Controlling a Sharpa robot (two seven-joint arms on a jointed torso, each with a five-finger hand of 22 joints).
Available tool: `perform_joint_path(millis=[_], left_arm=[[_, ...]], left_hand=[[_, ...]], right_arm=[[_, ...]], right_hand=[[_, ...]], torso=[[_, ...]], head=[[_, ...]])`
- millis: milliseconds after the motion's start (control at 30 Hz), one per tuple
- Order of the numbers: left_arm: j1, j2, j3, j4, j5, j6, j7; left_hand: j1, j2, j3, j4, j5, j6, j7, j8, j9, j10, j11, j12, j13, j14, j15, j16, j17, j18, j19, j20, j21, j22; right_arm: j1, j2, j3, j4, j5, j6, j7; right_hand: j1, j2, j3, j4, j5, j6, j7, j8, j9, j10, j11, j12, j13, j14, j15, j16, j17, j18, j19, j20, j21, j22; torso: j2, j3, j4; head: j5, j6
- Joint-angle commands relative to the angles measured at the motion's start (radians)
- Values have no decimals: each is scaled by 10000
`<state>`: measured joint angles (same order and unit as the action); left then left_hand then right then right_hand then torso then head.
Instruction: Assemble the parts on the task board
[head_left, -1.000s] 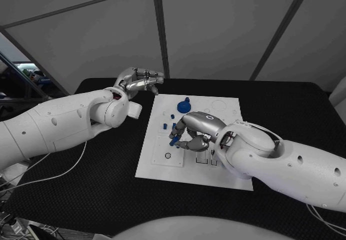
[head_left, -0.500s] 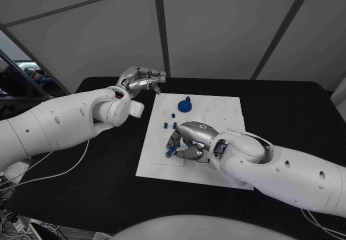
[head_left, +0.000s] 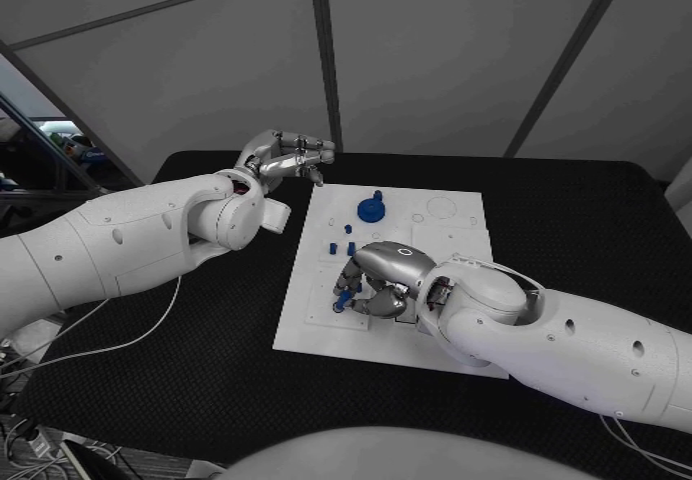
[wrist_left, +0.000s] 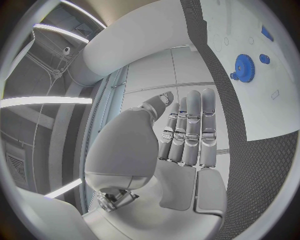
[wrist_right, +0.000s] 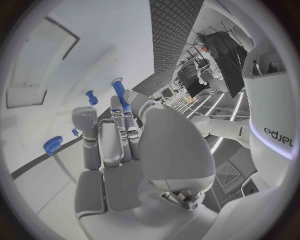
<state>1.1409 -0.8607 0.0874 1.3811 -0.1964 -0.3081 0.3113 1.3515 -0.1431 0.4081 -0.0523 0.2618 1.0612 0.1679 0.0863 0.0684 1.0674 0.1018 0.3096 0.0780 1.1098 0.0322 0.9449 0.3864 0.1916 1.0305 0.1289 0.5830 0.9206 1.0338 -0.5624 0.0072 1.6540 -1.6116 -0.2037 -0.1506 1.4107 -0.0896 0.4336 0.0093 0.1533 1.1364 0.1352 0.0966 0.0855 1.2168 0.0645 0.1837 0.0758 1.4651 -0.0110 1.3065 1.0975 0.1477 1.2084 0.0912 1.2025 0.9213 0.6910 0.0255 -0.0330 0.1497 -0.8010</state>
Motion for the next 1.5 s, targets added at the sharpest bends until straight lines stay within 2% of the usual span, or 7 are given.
perform_joint_path(millis=[33,733,867,933,1000,1133,1500], left_arm=[[12,1,7,8,28,116,45],[12,-10,8,27,28,137,12],[12,-13,8,30,28,139,8],[12,-13,8,32,28,141,6],[12,-11,8,31,28,143,3],[12,-7,8,32,28,150,-2],[13,-13,8,31,28,190,-36]], left_hand=[[-26,106,-25,44,-9,21,-4,34,-9,15,14,51,3,-16,-50,-10,-15,-94,16,-14,-40,-9],[-36,114,-30,55,-10,9,1,31,-12,-10,20,59,-2,-21,-46,-10,-20,-96,16,-13,-46,-10],[-38,116,-31,57,-10,8,2,31,-12,-14,21,60,-3,-21,-45,-9,-20,-97,15,-12,-46,-10],[-38,116,-31,57,-10,8,2,31,-12,-14,21,60,-3,-21,-45,-9,-20,-97,15,-12,-46,-10],[-38,116,-31,57,-10,8,2,31,-12,-14,21,60,-3,-21,-45,-9,-20,-97,15,-12,-46,-10],[-38,116,-31,57,-10,8,2,31,-12,-14,21,60,-3,-21,-45,-9,-20,-97,15,-12,-46,-10],[-38,116,-31,57,-10,8,2,31,-12,-14,21,60,-3,-21,-45,-9,-20,-97,15,-12,-46,-10]], right_arm=[[9,35,1,-13,-240,93,-8],[6,262,-12,-171,-453,633,-210],[6,296,-16,-196,-529,713,-296],[7,326,-24,-215,-550,727,-328],[7,347,-70,-227,-562,728,-344],[8,378,-152,-248,-574,665,-335],[7,342,-194,-221,-599,89,-306]], right_hand=[[-51,19,57,-25,34,69,-19,36,14,67,-32,-33,10,240,-67,45,4,-183,27,-14,67,3],[-58,21,66,-35,62,85,-19,40,18,87,-32,-42,15,240,-67,50,8,-184,27,-14,73,12],[-155,-65,33,-30,37,10,8,-15,-1,48,-7,-113,10,224,-49,24,-44,-170,-33,-5,29,-66],[-260,-160,20,-8,10,-209,91,-147,-55,-113,59,-237,-17,218,3,24,-52,-164,-86,22,-10,-127],[-452,-352,4,55,-34,-700,306,-350,-162,-614,252,-509,-101,203,162,17,-79,-160,-181,121,-89,-248],[-655,-637,-88,101,-34,-1504,523,-364,-229,-1301,524,-719,-119,191,374,62,-57,-111,-382,326,-268,-520],[-618,-690,-398,26,64,-2084,332,-344,-202,-2135,508,-525,-84,-134,400,-289,-733,72,-1001,426,-806,-1306]], torso=[[-3,-6,1],[-10,-7,3],[-7,-9,5],[-7,-9,5],[-7,-9,5],[-10,-8,4],[-12,-3,3]], head=[[10,-13],[43,-76],[42,-78],[42,-78],[42,-78],[42,-77],[49,-75]])
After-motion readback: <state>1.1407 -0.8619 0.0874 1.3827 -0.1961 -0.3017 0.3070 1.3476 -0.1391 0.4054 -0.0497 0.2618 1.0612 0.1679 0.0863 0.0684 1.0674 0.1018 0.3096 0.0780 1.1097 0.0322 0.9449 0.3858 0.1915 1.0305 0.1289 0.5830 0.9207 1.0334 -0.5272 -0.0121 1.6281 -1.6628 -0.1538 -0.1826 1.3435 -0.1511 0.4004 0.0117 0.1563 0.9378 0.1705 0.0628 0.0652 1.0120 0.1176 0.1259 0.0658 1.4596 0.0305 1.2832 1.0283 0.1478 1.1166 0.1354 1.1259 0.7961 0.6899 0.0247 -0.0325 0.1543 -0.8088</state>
